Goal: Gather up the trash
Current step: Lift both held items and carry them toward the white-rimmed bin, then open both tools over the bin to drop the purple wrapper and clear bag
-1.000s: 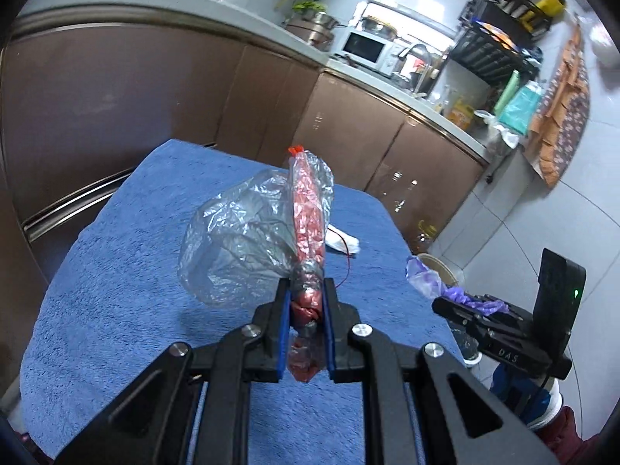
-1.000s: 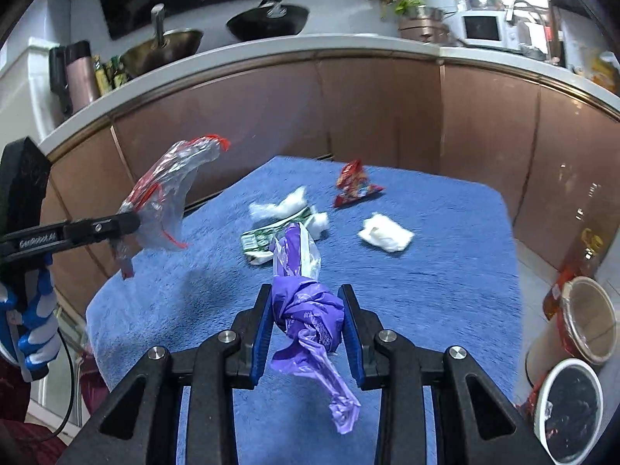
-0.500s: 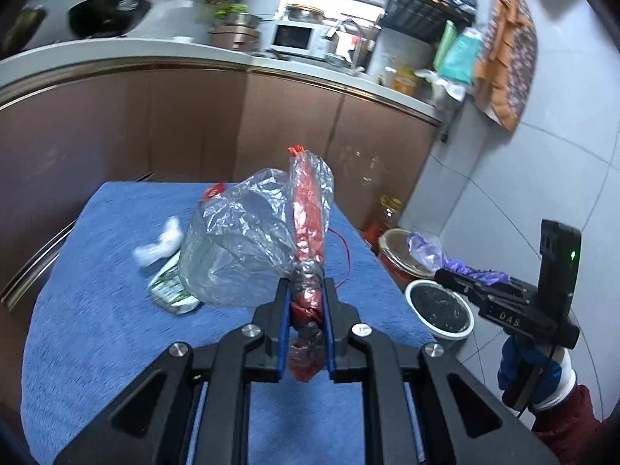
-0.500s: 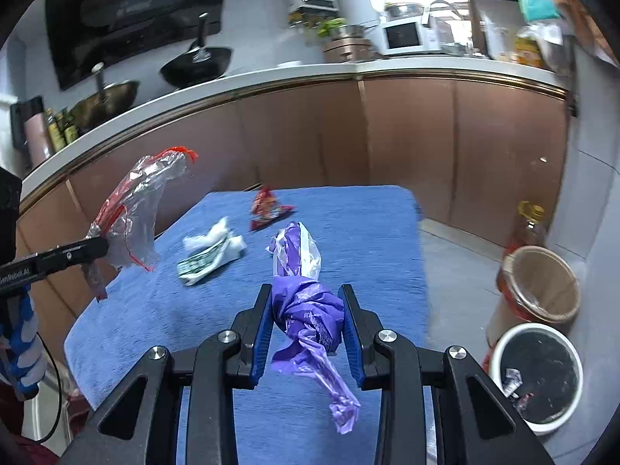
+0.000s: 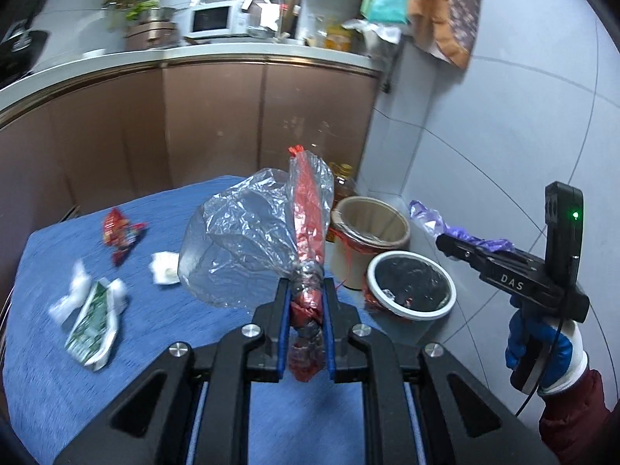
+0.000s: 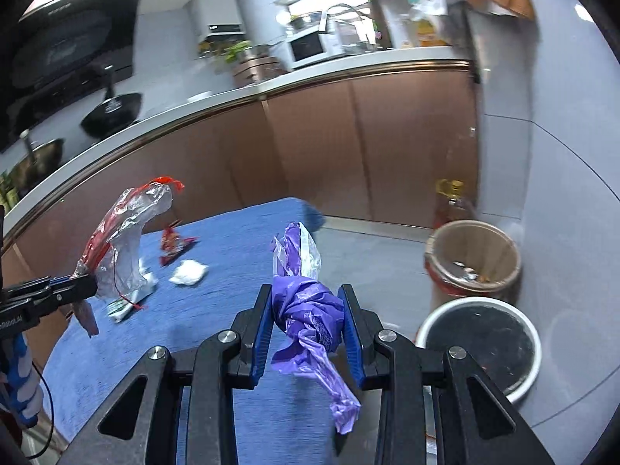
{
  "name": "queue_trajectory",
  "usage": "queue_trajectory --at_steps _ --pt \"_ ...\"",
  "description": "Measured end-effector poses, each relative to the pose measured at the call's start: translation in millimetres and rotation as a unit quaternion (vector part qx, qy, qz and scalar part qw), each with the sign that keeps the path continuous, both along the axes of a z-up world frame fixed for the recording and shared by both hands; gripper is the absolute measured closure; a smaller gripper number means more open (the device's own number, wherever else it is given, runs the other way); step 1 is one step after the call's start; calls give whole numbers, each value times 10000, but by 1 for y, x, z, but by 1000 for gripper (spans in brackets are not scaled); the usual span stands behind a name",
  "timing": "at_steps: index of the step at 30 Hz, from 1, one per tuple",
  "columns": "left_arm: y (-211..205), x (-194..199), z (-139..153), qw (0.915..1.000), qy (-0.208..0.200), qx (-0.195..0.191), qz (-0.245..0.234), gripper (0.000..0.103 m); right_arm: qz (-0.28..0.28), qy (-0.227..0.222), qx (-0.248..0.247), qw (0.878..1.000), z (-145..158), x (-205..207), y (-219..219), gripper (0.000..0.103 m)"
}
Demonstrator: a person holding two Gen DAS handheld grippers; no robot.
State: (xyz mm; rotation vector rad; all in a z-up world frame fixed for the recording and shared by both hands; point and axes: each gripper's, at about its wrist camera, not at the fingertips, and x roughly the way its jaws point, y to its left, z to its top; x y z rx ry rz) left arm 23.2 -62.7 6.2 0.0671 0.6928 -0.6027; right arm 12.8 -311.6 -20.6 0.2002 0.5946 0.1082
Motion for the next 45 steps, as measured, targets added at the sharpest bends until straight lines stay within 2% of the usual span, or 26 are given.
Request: queue_trajectory --at_steps 6,13,26,37,44,45 --pt "-57 19 -10 9984 109 127 -548 90 -463 119 20 9989 -10 1 -33 72" --pt "-128 44 -28 9923 298 247 -1174 90 -966 311 25 9948 -25 2 -69 72" --pt "-254 103 -84 9712 1104 226 -2098 90 -1937 922 -94 9767 -75 26 -129 72" --pt "-330 129 -132 9495 1846 30 -2539 90 -2503 1422 -56 9576 -118 33 -167 70" --pt "-357 138 -159 9410 2315 47 -2469 88 -2682 1652 -21 9491 -138 37 -182 68" --pt "-358 139 -160 9401 2357 46 -2462 84 -2692 1664 -24 9486 -139 38 -183 66"
